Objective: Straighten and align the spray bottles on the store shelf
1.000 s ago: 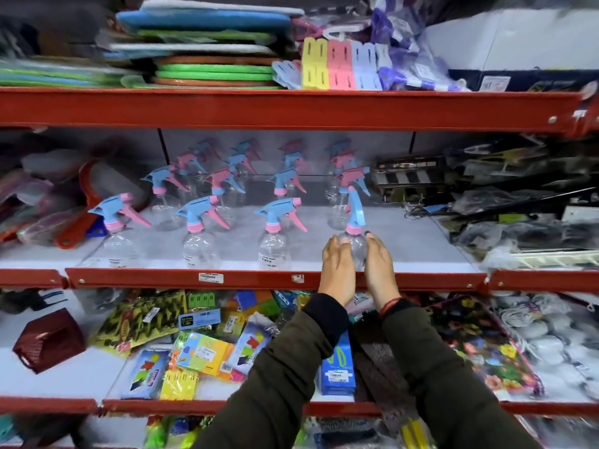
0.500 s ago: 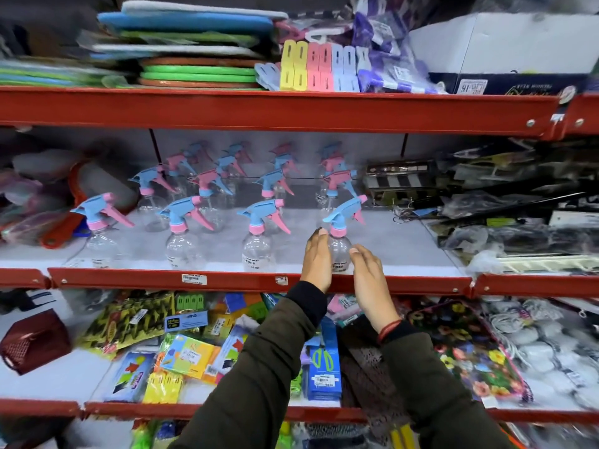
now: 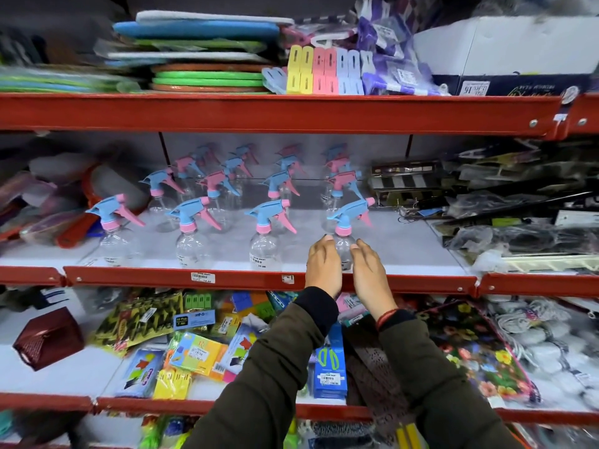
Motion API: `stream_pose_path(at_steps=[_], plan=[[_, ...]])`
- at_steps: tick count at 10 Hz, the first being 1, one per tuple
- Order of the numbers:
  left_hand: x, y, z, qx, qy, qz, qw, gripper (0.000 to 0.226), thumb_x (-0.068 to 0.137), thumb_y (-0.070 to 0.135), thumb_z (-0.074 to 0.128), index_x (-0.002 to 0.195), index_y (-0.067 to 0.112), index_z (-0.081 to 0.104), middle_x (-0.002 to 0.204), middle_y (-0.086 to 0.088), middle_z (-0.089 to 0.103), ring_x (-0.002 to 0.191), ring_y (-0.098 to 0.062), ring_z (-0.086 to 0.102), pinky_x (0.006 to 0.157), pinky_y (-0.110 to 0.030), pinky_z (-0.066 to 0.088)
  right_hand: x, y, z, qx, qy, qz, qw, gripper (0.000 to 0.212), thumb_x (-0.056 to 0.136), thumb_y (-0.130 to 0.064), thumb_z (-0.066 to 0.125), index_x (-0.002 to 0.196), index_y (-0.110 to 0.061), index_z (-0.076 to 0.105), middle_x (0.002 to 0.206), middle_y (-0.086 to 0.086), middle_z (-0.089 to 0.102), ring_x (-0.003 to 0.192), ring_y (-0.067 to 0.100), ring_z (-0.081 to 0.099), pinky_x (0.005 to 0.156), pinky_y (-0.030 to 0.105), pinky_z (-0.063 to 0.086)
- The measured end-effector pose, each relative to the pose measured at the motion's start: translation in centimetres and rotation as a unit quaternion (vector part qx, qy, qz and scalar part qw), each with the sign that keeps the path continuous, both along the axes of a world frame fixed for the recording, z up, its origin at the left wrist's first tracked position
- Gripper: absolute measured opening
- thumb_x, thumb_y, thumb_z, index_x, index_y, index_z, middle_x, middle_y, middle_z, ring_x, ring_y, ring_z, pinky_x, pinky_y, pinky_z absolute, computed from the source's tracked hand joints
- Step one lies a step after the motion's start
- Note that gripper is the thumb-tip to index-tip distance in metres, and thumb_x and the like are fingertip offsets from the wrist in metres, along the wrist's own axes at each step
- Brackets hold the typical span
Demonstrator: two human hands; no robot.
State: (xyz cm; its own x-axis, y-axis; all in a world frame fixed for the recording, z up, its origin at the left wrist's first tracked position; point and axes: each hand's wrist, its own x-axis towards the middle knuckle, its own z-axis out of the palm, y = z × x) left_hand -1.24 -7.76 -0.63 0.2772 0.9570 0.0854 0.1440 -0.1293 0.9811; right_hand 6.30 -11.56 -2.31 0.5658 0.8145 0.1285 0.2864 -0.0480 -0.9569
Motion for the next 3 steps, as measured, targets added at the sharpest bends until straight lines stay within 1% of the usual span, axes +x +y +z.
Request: stream_pose_path(at_steps=[1, 2, 3], plan=[[-0.14, -0.17, 0.01, 0.003, 0.0, -0.012, 1.0, 0.046, 0.102, 0.026, 0.023, 0.143, 0.009, 0.039, 0.153, -0.01, 0.036, 0.142, -0.018, 0.031, 0.11, -0.02, 0.018, -0.42, -0.48, 0.24, 0.006, -0.004, -0.001, 1.0, 0.049, 0.107, -0.029, 0.036, 0.153, -0.013, 0.04, 0.163, 0.011, 0.037, 0.152, 0.024, 0.033, 0.122, 0.032, 0.022], [-0.26, -0.03, -0.11, 0.008, 0.022, -0.029, 0.999, 0.049, 0.103, 0.028, 0.022, 0.147, 0.008, 0.031, 0.157, -0.008, 0.029, 0.145, -0.017, 0.025, 0.115, -0.022, 0.014, -0.66, -0.87, 0.41, 0.008, -0.009, -0.004, 1.0, 0.048, 0.107, -0.027, 0.036, 0.153, -0.013, 0.041, 0.162, 0.013, 0.038, 0.152, 0.025, 0.033, 0.122, 0.033, 0.022], [-0.41, -0.46, -0.13, 0.011, 0.025, -0.029, 0.999, 0.054, 0.102, 0.033, 0.022, 0.152, 0.011, 0.02, 0.161, -0.006, 0.018, 0.149, -0.016, 0.018, 0.119, -0.026, 0.01, -0.8, -1.2, 0.29, 0.005, -0.007, -0.016, 1.0, 0.051, 0.107, -0.031, 0.036, 0.153, -0.011, 0.039, 0.163, 0.013, 0.036, 0.151, 0.025, 0.034, 0.123, 0.035, 0.023]])
